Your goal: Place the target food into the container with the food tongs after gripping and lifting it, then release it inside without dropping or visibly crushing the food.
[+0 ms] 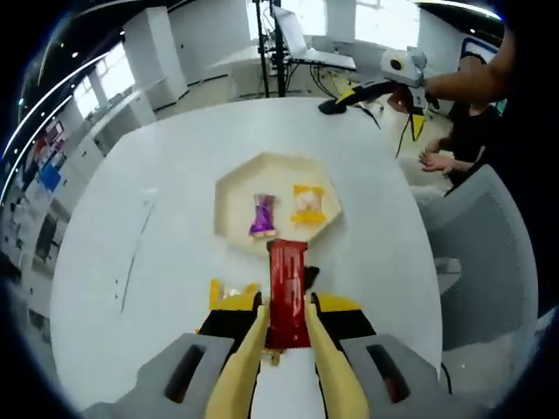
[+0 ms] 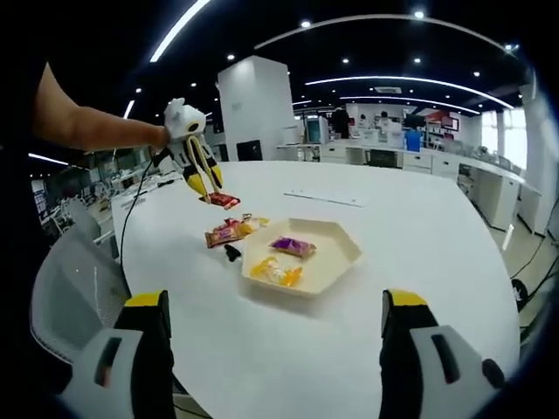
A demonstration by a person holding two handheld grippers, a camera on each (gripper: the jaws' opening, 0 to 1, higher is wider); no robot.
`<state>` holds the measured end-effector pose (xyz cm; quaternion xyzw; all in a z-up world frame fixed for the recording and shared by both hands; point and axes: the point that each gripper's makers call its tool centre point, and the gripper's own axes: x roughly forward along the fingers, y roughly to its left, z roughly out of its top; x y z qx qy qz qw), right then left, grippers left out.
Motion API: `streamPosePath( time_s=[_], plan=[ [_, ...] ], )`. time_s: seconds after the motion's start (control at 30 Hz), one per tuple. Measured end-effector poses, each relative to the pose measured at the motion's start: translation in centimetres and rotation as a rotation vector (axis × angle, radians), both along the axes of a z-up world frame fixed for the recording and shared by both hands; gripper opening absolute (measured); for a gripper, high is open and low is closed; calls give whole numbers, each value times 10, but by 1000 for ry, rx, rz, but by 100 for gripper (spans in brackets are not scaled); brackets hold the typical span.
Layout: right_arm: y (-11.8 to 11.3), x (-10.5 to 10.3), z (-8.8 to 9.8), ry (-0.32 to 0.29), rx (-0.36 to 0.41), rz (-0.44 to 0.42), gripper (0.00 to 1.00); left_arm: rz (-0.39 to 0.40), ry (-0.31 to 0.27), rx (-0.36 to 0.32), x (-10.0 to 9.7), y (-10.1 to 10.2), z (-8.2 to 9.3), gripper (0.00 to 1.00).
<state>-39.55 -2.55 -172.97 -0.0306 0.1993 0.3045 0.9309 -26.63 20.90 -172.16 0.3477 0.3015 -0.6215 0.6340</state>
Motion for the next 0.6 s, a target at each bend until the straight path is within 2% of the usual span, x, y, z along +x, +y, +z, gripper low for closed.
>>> streamPosePath(
  time_s=[0.27, 0.6],
  plan=[
    [-3, 2, 3, -1, -14, 5, 99, 20, 1, -12, -3, -6, 5, 19],
    [-2, 1, 3, -3, -12, 9, 99, 18, -7, -29, -5, -30, 9, 18]
  ],
)
